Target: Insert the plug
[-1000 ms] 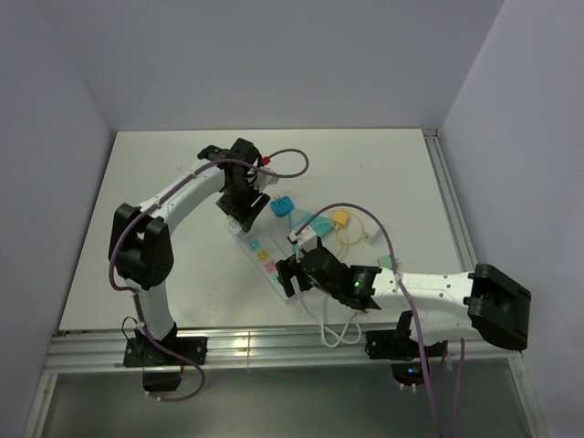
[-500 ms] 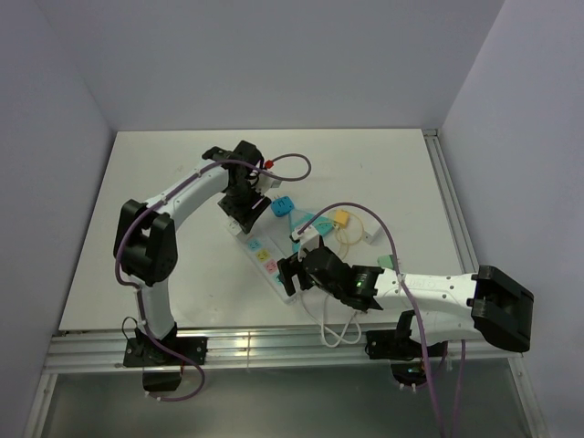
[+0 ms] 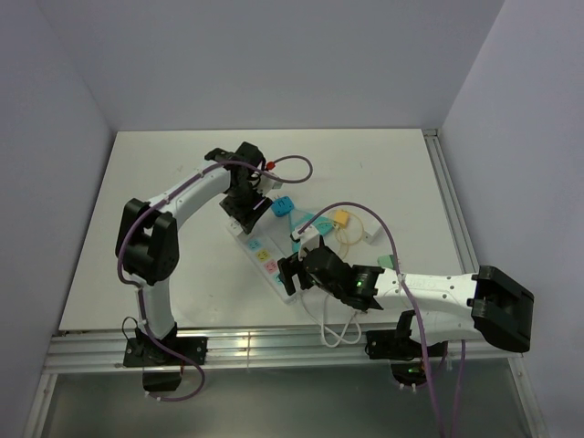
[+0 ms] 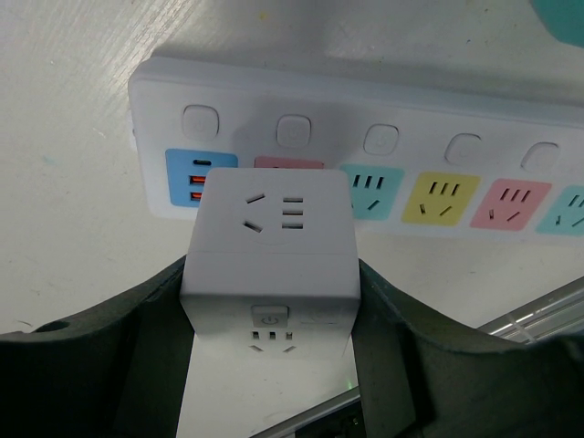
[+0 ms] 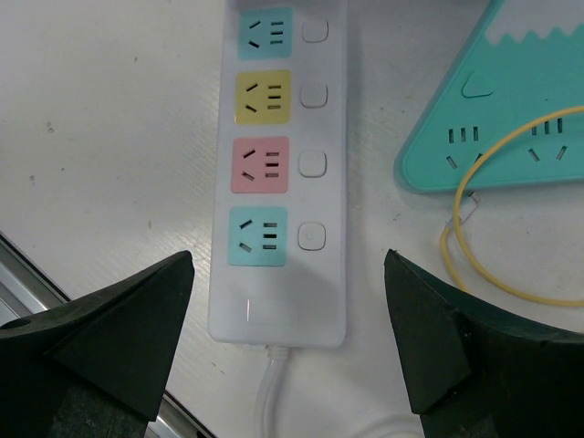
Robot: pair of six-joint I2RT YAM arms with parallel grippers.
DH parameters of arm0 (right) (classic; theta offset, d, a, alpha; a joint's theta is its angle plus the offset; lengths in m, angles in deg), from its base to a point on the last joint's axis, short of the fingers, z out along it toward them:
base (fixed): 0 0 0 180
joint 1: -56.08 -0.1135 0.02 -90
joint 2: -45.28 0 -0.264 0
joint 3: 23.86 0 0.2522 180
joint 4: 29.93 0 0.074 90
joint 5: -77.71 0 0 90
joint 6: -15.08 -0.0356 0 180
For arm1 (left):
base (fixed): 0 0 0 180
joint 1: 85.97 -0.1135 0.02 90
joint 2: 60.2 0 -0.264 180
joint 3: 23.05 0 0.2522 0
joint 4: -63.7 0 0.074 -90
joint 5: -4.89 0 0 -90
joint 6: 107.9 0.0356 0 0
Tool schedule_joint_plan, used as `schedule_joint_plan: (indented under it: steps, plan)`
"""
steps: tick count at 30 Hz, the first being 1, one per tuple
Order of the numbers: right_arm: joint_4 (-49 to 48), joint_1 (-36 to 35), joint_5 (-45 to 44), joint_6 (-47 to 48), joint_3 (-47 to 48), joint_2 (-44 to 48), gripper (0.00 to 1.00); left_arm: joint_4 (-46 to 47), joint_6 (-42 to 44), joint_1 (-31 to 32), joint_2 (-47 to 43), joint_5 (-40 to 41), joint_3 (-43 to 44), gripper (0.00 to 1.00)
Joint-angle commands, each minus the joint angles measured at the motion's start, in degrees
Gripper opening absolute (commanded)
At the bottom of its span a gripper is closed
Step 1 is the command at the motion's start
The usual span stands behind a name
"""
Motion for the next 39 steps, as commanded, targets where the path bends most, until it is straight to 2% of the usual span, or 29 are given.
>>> schedule_joint_plan:
  steps: [1,8,21,28,39]
  plan:
    - [-1.95,0.46,-0.87,-0.53,-0.46,1.89,0.91,1.26,1.47,0.45,-0.3,1.5,-1.52,0.0]
    - [-1.95,0.64,-0.96,-0.53,-0.64,2.24,0.91,1.0,1.73,0.63,-0.65,1.32,-1.43,0.0]
    - [-1.77,0.81,-0.61,-0.53,-0.28,1.54,0.91,5.66,4.02,1.95,-4.96,4.04,-8.28,0.0]
    - [-1.6,0.82,-0.52,-0.53,-0.2,1.36,0.91,6.63,5.51,2.65,-6.02,3.78,-9.16,0.0]
    - [-1.6,0.99,0.0,-0.53,-0.28,1.71,0.91,5.66,5.34,3.0,-3.48,4.05,-8.55,0.0]
